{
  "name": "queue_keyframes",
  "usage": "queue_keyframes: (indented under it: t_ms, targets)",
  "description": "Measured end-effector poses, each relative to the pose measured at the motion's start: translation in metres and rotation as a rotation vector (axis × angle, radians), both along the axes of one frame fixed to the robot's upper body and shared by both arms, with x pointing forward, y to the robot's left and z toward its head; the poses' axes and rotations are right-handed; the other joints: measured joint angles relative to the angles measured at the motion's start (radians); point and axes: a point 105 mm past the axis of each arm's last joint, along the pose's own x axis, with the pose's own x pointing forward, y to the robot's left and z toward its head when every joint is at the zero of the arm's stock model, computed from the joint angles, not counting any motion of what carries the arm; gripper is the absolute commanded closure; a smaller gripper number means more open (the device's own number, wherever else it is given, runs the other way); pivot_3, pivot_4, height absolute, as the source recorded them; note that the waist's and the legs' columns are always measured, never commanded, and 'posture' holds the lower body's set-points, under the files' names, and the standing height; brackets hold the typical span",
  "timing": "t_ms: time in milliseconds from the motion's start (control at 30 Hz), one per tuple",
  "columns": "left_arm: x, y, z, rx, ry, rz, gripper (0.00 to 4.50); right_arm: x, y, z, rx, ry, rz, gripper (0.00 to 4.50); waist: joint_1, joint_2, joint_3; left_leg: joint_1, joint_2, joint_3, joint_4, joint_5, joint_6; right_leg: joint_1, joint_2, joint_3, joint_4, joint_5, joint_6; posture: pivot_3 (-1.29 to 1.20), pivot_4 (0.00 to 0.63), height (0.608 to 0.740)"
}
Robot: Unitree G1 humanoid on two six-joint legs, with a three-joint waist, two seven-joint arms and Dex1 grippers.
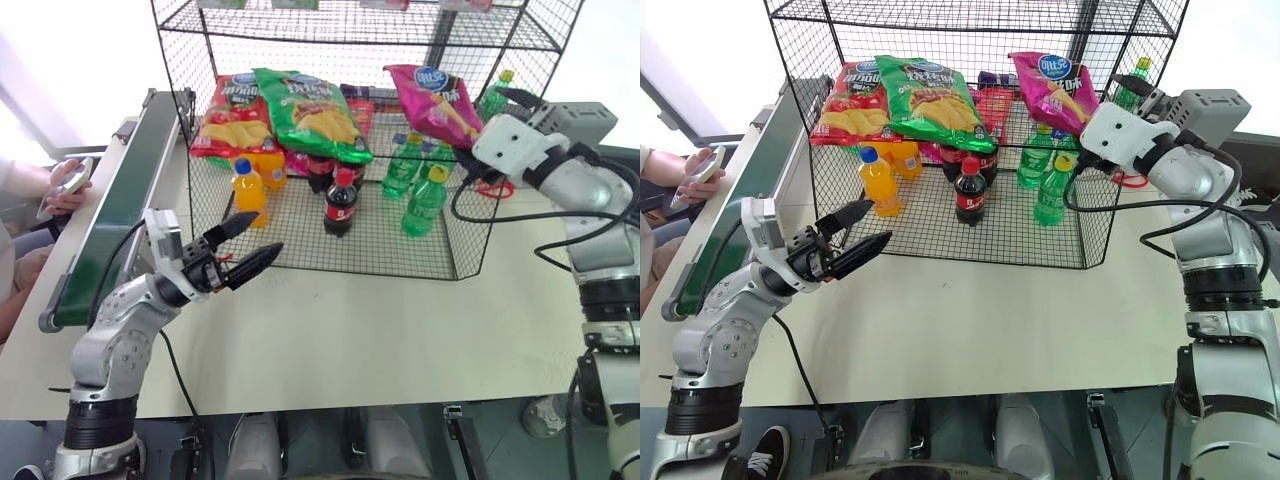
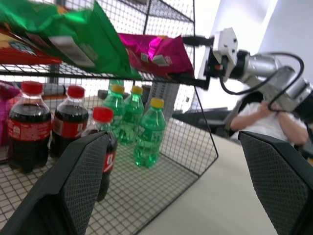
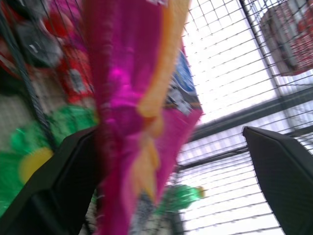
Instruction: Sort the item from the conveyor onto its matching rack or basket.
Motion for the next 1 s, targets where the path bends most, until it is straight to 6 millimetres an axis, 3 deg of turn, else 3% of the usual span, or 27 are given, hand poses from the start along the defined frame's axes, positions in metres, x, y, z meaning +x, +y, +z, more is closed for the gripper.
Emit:
queue_keyframes:
  t_ms: [133, 300, 400, 533, 633, 700, 767, 833, 867, 1000]
  targets:
    - [0.000, 0.002, 0.000, -0.001, 0.003, 0.012, 0.00, -0.010, 0.004, 0.001, -0.067, 0.018, 0.072, 0.03, 0.005, 0.000, 0.000, -0.001, 0.000, 0.000, 0.000, 0.000, 0.001, 0.000, -0.001, 0.000, -0.001, 0.000, 0.000, 0.00, 0.150, 0.740]
    - [0.000, 0.002, -0.001, 0.000, 0.004, 0.011, 0.00, -0.026, 0.022, -0.016, -0.001, 0.118, 0.262, 0.03, 0.002, 0.000, 0.000, -0.001, 0.000, 0.000, 0.000, 0.000, 0.001, 0.000, 0.000, 0.000, -0.001, 0.000, 0.000, 0.00, 0.150, 0.740]
    - [0.000, 0.002, -0.001, 0.004, 0.004, 0.012, 0.00, -0.037, 0.028, -0.013, 0.055, 0.126, 0.359, 0.03, 0.002, 0.000, 0.000, 0.000, 0.000, 0.000, 0.000, 0.000, 0.001, 0.000, 0.000, -0.001, 0.000, 0.000, 0.000, 0.00, 0.150, 0.740]
    - [0.001, 0.008, -0.005, 0.059, 0.017, 0.043, 0.00, -0.066, 0.042, 0.018, 0.326, 0.104, 0.570, 0.03, 0.002, 0.000, 0.000, 0.000, 0.000, 0.000, 0.000, 0.000, 0.001, 0.000, 0.000, -0.001, 0.000, 0.000, 0.000, 0.00, 0.150, 0.740]
    - [0.003, 0.018, -0.012, 0.141, 0.046, 0.101, 0.00, -0.093, 0.053, 0.031, 0.558, 0.206, 0.735, 0.03, 0.003, -0.001, -0.001, 0.000, 0.001, -0.002, 0.000, -0.001, 0.001, 0.001, 0.000, -0.001, 0.000, 0.000, 0.000, 0.00, 0.150, 0.740]
    - [0.004, 0.030, -0.018, 0.194, 0.075, 0.160, 0.00, -0.112, 0.062, 0.008, 0.658, 0.402, 0.802, 0.03, 0.007, -0.001, -0.001, 0.000, 0.000, -0.003, 0.000, -0.001, 0.002, 0.002, -0.001, -0.002, -0.001, 0.000, 0.000, 0.00, 0.150, 0.740]
    - [0.004, 0.043, -0.023, 0.246, 0.098, 0.235, 0.00, -0.126, 0.061, -0.037, 0.643, 0.624, 0.757, 0.03, 0.021, -0.002, -0.001, 0.000, 0.000, -0.003, 0.000, -0.002, 0.003, 0.002, -0.001, -0.002, -0.003, 0.000, 0.000, 0.00, 0.150, 0.740]
    - [0.005, 0.062, -0.025, 0.282, 0.131, 0.330, 0.00, -0.138, 0.048, -0.094, 0.575, 0.878, 0.628, 0.03, 0.027, -0.001, -0.001, -0.001, -0.001, -0.001, 0.000, -0.002, 0.004, 0.002, -0.003, -0.001, -0.003, 0.000, 0.000, 0.00, 0.150, 0.740]
    - [0.004, 0.070, -0.026, 0.300, 0.148, 0.358, 0.00, -0.142, 0.040, -0.113, 0.531, 0.954, 0.572, 0.03, 0.026, -0.002, -0.001, -0.001, -0.001, -0.001, 0.001, -0.002, 0.004, 0.001, -0.002, -0.001, -0.003, 0.000, 0.000, 0.00, 0.150, 0.740]
    - [0.001, 0.085, -0.027, 0.334, 0.166, 0.418, 0.00, -0.139, 0.026, -0.127, 0.493, 0.980, 0.517, 0.03, 0.019, -0.002, -0.001, 0.002, 0.000, 0.000, 0.001, -0.002, 0.004, 0.002, -0.001, 0.000, -0.002, 0.000, -0.001, 0.00, 0.150, 0.740]
